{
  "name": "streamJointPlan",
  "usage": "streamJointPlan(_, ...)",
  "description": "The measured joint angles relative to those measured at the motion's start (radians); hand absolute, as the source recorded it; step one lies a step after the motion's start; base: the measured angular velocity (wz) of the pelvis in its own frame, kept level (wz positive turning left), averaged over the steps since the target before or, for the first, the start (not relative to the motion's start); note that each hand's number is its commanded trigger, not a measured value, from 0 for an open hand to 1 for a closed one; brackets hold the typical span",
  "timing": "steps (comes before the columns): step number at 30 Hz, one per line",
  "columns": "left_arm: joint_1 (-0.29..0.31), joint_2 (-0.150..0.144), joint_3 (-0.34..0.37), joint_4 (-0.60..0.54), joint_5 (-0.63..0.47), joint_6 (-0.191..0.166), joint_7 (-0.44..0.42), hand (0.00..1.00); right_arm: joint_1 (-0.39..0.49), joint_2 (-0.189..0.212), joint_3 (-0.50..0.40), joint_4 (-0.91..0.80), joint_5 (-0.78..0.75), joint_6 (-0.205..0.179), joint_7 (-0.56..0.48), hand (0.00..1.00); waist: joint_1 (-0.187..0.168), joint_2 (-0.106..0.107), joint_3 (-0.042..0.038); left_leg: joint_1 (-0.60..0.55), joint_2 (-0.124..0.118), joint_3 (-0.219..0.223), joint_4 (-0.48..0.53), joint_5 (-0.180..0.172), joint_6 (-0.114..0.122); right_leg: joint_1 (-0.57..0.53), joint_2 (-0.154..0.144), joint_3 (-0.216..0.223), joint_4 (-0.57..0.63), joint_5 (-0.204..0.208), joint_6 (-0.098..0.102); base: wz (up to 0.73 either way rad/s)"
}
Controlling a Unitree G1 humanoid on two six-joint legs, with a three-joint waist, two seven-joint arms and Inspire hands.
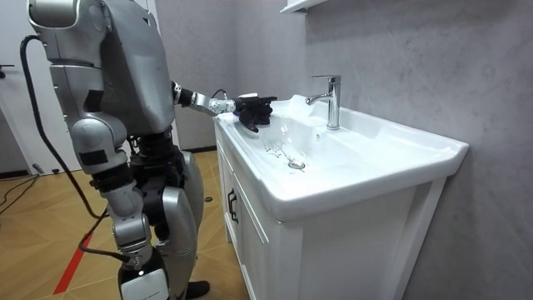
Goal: Wipe basin
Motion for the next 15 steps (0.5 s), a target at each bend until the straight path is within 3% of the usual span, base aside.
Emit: streamJointPlan(15,0.011,0.0,0.0,0.024,0.014,0.043,0.076,0.0,-0.003,-0.002,0.0,-0.005,0.001,0.009,-0.053,0.0,0.0,0.0,0.0009,0.009,0.0,-0.01,-0.011,0.0,0.0,0.007,0.001,0.0,-0.001,0.0,0.0,0.0)
